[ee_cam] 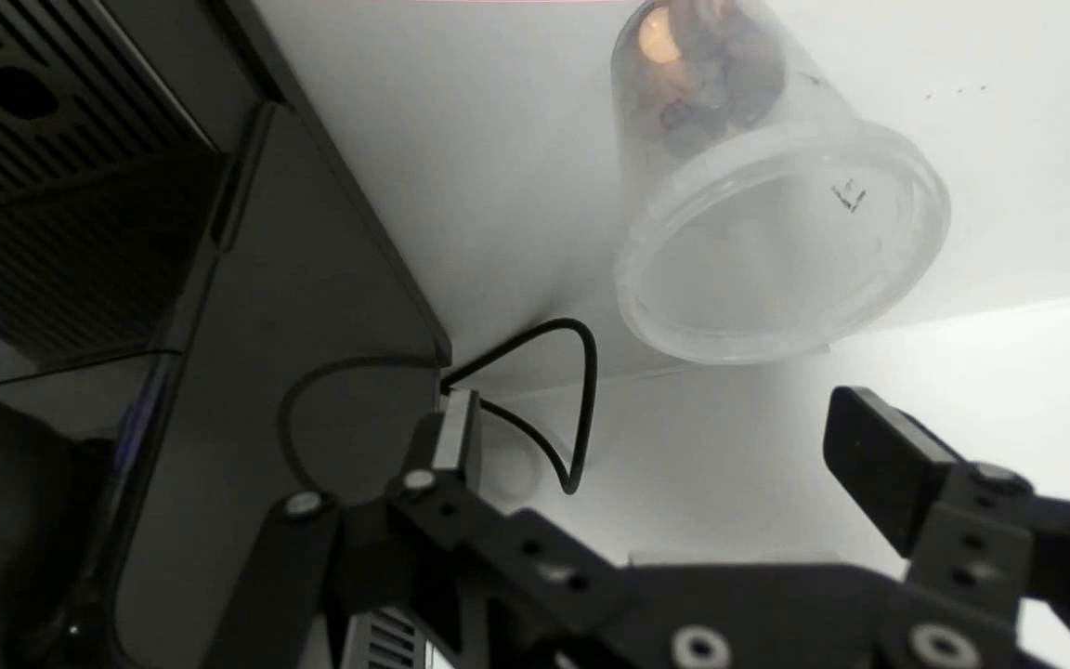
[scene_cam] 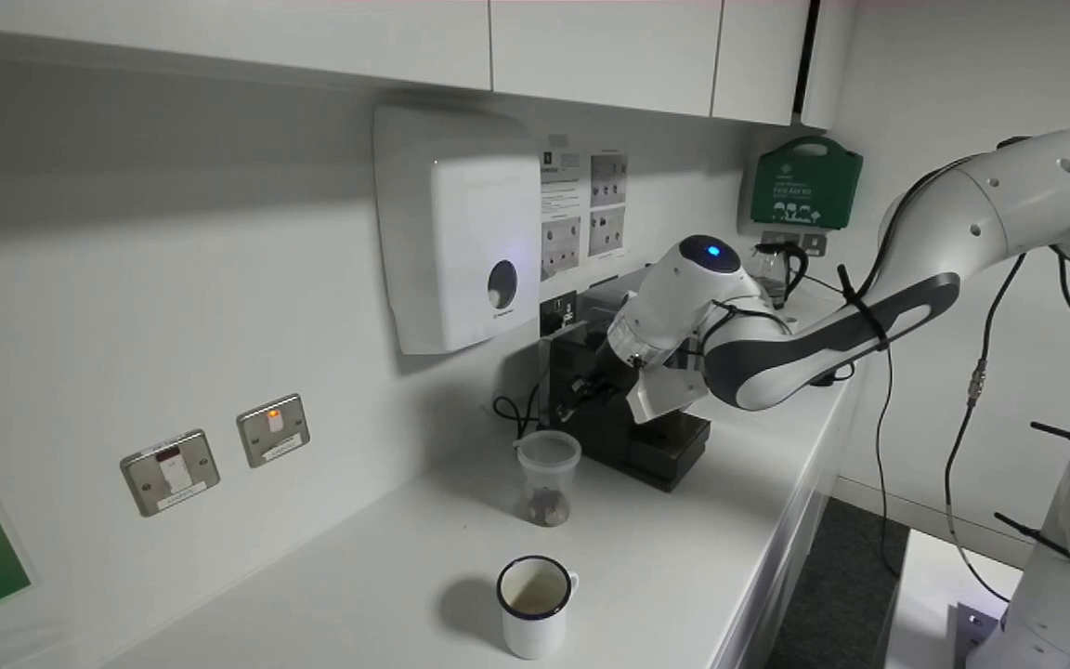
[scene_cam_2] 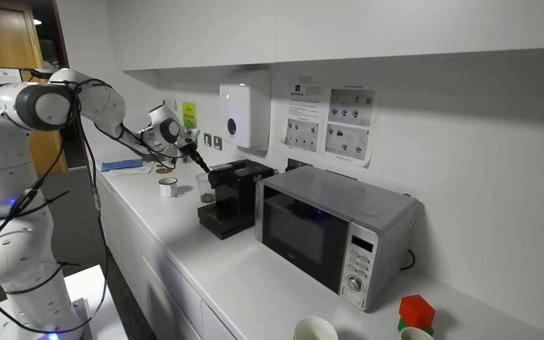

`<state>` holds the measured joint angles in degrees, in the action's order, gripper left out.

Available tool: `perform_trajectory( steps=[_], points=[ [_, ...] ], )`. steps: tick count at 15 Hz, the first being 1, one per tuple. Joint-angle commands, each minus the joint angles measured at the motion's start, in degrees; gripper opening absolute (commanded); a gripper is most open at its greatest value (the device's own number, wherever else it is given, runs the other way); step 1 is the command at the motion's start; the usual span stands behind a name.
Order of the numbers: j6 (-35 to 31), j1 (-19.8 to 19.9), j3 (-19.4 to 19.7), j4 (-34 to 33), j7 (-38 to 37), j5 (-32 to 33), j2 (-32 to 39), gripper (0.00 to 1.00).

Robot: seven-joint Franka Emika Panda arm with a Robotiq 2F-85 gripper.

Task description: Take the mug from the coffee maker and put it on the counter, and pour the content from the transparent cup into the mug

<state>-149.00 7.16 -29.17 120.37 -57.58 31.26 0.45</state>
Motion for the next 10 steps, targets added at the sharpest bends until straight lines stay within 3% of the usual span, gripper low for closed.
perform_trajectory(
  steps=[1, 4, 10],
  points=[
    [3.8, -7.7, 6.6, -4.3, -0.7, -0.1, 3.3, 1.00],
    [5.0, -12.3, 10.8, -6.6, 0.9, -2.4, 5.8, 1.00],
    [8.7, -18.8, 17.3, -10.4, -0.9, -0.8, 8.8, 1.00]
  ],
)
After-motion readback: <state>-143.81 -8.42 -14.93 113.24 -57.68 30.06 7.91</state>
